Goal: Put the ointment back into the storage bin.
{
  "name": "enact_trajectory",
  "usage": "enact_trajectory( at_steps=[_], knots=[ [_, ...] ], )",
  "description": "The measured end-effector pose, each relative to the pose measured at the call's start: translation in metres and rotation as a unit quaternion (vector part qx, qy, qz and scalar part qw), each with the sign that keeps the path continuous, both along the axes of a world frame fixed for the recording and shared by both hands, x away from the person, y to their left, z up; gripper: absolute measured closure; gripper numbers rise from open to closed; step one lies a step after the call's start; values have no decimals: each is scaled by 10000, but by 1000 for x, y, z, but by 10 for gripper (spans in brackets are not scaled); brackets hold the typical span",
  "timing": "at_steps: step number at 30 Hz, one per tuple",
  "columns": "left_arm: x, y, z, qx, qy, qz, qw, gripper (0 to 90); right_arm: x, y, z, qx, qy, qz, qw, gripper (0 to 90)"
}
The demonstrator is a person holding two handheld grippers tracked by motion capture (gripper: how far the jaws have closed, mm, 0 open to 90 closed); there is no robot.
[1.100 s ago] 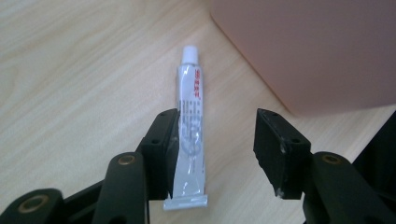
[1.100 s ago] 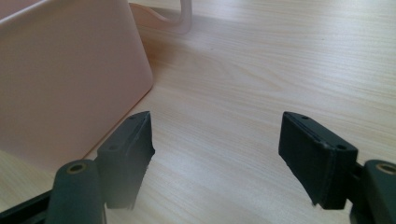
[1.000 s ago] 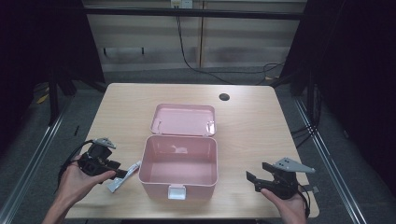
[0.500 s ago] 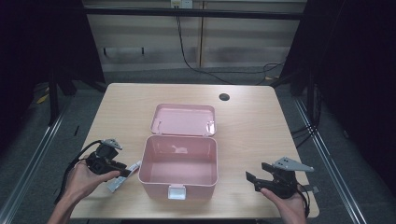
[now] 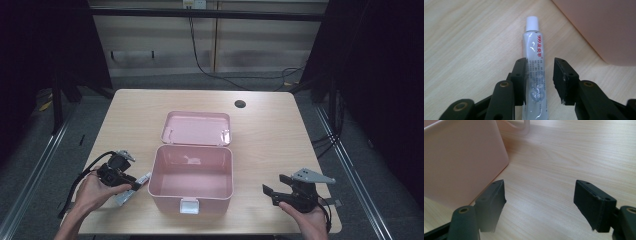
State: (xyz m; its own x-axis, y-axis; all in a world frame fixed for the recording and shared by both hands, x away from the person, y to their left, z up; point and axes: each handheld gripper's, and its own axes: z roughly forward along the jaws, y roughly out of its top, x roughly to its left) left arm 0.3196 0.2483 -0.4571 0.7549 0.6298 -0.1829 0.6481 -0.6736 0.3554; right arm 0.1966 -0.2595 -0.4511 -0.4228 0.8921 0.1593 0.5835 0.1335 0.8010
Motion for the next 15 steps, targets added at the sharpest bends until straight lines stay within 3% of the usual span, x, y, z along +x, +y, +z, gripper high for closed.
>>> enact_trajectory(
  at_steps=[9, 15],
  knots=[
    [0, -2, -5, 173, -35, -52, 9998, 686, 0, 0, 0, -14, -2, 13, 10000, 246],
    [0, -6, -10, 325, -11, -165, 9993, 664, 0, 1, -1, -41, 52, 16, 10000, 248]
  ],
)
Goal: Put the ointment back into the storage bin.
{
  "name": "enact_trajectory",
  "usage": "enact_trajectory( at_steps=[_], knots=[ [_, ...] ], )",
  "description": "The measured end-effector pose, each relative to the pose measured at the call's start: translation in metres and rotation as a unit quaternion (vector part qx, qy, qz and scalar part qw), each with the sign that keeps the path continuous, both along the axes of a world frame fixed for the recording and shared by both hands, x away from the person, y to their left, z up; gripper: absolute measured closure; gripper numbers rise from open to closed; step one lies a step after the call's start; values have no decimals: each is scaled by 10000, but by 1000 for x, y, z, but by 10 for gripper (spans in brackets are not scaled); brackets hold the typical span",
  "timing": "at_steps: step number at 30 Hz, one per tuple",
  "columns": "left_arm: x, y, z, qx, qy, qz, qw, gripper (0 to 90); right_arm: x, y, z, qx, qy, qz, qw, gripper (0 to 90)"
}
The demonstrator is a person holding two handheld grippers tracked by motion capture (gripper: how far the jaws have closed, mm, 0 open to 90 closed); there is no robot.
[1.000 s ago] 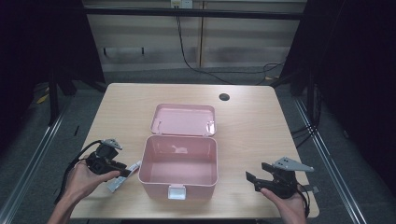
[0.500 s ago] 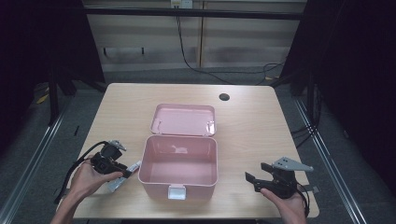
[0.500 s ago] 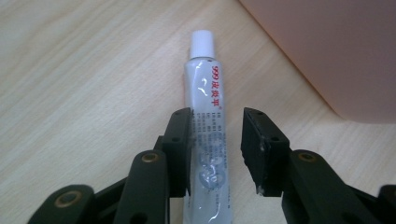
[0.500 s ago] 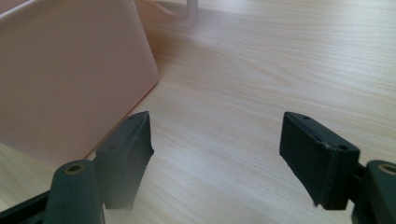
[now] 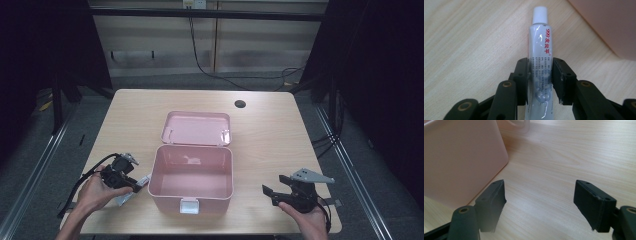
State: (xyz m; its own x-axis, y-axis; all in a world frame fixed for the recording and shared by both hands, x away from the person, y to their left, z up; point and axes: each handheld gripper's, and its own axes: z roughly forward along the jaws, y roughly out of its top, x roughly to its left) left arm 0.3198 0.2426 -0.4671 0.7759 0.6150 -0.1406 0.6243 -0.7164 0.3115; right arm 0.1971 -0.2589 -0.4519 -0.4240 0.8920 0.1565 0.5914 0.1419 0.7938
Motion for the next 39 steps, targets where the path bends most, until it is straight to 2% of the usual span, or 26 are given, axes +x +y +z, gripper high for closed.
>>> enact_trajectory(
  at_steps=[5, 12, 14, 17, 24, 29, 31, 33, 34, 37, 38, 39],
  knots=[
    [1, 0, 0, 21, 24, -4, 10000, 667, 0, 0, 1, 3, -20, -2, 10000, 248],
    [-1, -1, -1, 68, -62, -75, 9999, 664, 0, 0, 0, -14, -6, -27, 10000, 249],
    [-3, -3, -1, 170, -140, -181, 9996, 666, 0, 0, 0, -23, -12, -25, 10000, 250],
    [-4, -6, 0, 289, -209, -192, 9992, 673, -1, 0, 0, -30, -7, -28, 10000, 250],
    [0, -3, 0, 187, -27, -11, 9998, 694, -1, 0, 0, -24, 16, -22, 10000, 250],
    [1, 1, 3, 225, 95, 95, 9997, 712, 0, 0, 0, -8, 15, -20, 10000, 251],
    [1, 1, 3, 270, 71, 138, 9995, 713, 0, 0, 0, -13, 23, -28, 10000, 250],
    [1, 3, 4, 128, 116, 196, 9997, 713, 0, 0, 0, -31, 44, -21, 10000, 250],
    [1, 3, 5, 156, 120, 160, 9997, 713, 0, 0, 0, -43, 40, -17, 10000, 251],
    [0, 6, 8, 138, 51, 207, 9997, 713, -1, 0, 0, -12, 36, -29, 10000, 251],
    [-1, 8, 10, 95, -32, 229, 9997, 713, -1, 0, 0, -5, 35, -28, 10000, 250],
    [-1, 10, 11, 83, 4, 258, 9996, 712, -1, 0, 0, -6, 36, -30, 10000, 250]
  ],
)
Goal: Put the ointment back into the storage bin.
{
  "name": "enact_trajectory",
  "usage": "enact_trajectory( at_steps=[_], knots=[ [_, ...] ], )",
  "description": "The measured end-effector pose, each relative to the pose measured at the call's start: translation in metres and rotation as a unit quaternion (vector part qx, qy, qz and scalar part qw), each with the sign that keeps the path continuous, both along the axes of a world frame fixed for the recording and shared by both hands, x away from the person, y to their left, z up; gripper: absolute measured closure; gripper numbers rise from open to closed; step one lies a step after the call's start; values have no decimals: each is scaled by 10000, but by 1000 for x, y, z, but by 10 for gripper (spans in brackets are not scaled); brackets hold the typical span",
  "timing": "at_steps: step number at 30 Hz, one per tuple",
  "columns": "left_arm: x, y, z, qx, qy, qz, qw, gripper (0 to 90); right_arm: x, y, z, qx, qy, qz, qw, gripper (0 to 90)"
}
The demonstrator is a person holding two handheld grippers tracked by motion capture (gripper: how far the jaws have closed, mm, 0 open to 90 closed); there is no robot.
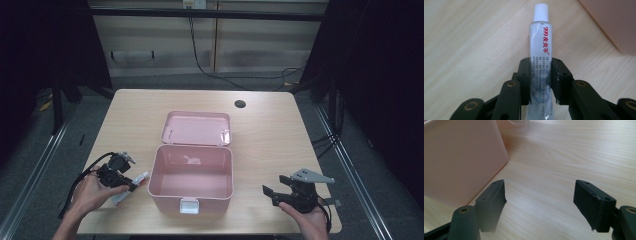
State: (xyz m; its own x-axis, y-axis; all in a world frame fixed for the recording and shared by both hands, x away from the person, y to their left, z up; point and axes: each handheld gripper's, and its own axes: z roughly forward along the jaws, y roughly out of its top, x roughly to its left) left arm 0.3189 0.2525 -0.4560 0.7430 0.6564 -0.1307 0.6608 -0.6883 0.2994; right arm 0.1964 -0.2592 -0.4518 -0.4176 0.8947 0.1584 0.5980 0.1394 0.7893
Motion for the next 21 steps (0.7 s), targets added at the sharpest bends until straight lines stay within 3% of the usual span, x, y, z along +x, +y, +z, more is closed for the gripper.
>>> enact_trajectory(
  at_steps=[11, 15, 19, 21],
  knots=[
    [-2, 17, 12, -572, 257, 171, 9979, 713, 0, -1, 0, 27, 6, -14, 10000, 233],
    [-6, 19, 18, -595, 67, 115, 9981, 712, 1, -1, 0, 28, 12, -21, 10000, 233],
    [-9, 19, 23, -579, 57, 33, 9983, 712, 1, -1, 0, 44, 20, -44, 10000, 229],
    [-10, 20, 26, -721, 58, 28, 9974, 712, 0, -2, 0, 58, 36, -48, 10000, 228]
  ],
)
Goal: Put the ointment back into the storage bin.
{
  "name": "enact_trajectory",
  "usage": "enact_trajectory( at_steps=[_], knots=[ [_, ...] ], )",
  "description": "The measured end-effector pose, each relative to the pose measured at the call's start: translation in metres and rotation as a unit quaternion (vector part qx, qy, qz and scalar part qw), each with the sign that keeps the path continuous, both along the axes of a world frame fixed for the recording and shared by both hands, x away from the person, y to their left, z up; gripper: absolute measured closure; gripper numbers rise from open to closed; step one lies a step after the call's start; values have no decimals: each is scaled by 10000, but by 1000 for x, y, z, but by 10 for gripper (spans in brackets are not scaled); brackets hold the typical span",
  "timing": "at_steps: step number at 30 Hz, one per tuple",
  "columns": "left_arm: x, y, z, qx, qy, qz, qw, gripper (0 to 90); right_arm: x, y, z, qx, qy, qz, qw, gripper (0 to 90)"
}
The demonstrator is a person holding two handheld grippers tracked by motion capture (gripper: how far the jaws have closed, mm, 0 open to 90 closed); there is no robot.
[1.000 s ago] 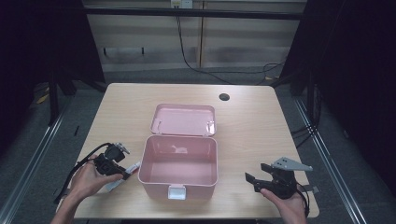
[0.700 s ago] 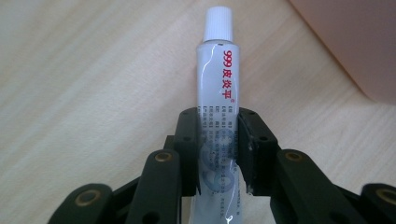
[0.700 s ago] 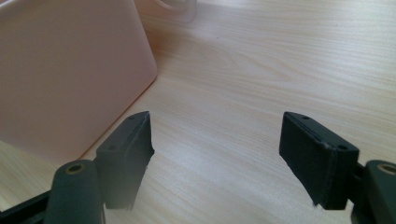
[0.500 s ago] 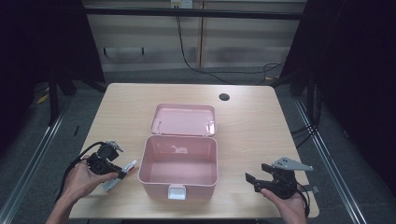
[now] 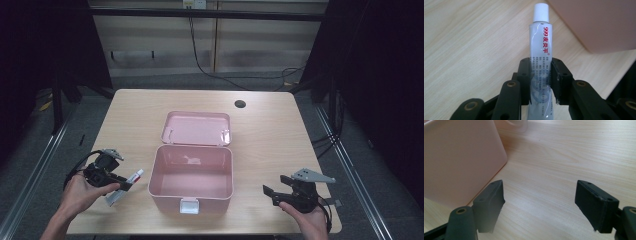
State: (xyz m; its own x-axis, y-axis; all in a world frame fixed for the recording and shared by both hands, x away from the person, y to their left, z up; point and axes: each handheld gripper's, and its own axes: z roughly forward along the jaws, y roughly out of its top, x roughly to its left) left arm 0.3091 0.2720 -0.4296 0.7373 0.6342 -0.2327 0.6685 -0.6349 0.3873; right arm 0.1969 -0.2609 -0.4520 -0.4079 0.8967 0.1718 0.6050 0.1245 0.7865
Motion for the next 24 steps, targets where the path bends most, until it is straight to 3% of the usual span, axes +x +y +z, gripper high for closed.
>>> enact_trajectory(
  at_steps=[7, 11, 14, 16, 21, 24],
  knots=[
    [-2, 2, 13, -58, -20, 10, 10000, 713, 0, 0, 0, 6, -10, 30, 10000, 228],
    [-5, 2, 20, -208, 14, -101, 9997, 713, 0, 1, 0, 8, -6, 30, 10000, 228],
    [-6, 1, 22, -212, -14, -146, 9997, 712, 0, 1, 0, 10, -7, 33, 10000, 228],
    [-7, 1, 26, -162, -134, -217, 9995, 712, 0, 1, 0, 5, -11, 41, 10000, 228],
    [-10, -1, 32, -137, -167, -215, 9995, 712, 0, 1, 0, 0, -3, 49, 10000, 219],
    [-11, 0, 38, -254, -110, -238, 9993, 712, 0, 1, 0, 6, 11, 55, 10000, 218]
  ],
)
